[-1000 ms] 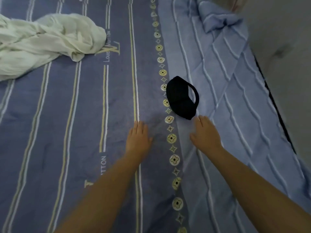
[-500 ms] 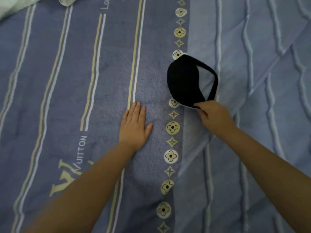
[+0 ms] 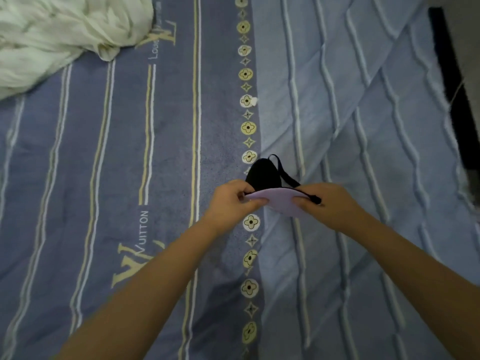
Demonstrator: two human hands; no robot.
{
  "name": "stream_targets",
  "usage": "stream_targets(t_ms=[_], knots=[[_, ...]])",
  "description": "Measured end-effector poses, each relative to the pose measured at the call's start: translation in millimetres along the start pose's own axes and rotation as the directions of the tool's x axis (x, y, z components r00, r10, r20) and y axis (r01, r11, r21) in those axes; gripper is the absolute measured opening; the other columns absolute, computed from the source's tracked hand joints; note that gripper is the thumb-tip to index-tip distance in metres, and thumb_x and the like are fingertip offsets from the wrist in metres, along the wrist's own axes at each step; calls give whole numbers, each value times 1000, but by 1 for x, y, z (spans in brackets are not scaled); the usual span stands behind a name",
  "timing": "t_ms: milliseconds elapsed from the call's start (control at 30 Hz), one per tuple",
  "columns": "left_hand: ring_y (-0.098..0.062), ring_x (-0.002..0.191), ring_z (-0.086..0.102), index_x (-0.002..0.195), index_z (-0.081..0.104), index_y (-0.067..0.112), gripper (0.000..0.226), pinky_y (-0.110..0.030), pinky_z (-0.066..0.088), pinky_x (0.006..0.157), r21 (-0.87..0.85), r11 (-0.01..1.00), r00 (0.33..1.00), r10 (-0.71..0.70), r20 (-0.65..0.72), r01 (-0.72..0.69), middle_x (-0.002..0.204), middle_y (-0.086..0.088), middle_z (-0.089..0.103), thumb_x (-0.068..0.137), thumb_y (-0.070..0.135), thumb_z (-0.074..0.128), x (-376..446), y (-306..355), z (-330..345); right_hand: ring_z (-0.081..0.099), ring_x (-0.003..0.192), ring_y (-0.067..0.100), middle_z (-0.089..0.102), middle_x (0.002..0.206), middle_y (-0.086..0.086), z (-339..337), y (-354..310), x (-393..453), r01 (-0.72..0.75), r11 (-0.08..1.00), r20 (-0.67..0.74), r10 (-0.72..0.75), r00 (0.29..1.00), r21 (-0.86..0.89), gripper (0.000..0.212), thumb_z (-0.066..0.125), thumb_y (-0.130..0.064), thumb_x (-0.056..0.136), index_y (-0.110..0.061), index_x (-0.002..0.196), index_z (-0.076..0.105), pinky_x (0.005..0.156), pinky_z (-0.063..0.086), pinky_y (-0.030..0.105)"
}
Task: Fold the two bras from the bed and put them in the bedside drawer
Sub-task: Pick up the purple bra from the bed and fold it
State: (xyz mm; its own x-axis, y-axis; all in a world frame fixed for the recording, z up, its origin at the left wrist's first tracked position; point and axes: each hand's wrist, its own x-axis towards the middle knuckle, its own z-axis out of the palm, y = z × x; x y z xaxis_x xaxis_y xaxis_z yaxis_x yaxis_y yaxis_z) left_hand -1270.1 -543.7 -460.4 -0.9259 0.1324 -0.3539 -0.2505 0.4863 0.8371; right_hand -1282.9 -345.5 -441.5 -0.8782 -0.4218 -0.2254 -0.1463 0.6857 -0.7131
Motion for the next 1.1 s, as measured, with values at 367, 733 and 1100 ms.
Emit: stream_targets(t_ms=[367, 733, 1100], knots=[[-2, 51, 54, 100, 46, 20, 34, -12, 46, 45, -168, 969, 983, 182, -18, -182, 69, 1, 51, 80, -4, 58, -59, 201, -145, 51, 76, 22, 54, 78, 8, -151, -166, -16, 141, 989, -479, -108, 871, 34, 30, 61, -3, 79, -7, 108, 59, 65, 33, 17], [-11, 53, 40, 63, 48, 17, 8, -12, 33, 42, 354, 852, 899, 434, -68, -385, 57, 1, 41, 58, 14, 42, -143, 354, -227, 52, 40, 6, 53, 34, 1, -295, -290, -86, 311, 886, -92, -298, 950, 345, 43, 42, 13, 69, -16, 42, 59, 52, 43, 24], [-27, 68, 42, 62, 41, 14, 18, -30, 25, 50, 732, 602, 833, 547, -85, -321, 74, -25, 55, 70, 5, 54, -149, 359, -208, 52, 113, 19, 54, 121, 3, -295, -344, -93, 605, 557, -503, -347, 792, 569, 52, 36, 10, 75, -7, 123, 46, 94, 50, 32]])
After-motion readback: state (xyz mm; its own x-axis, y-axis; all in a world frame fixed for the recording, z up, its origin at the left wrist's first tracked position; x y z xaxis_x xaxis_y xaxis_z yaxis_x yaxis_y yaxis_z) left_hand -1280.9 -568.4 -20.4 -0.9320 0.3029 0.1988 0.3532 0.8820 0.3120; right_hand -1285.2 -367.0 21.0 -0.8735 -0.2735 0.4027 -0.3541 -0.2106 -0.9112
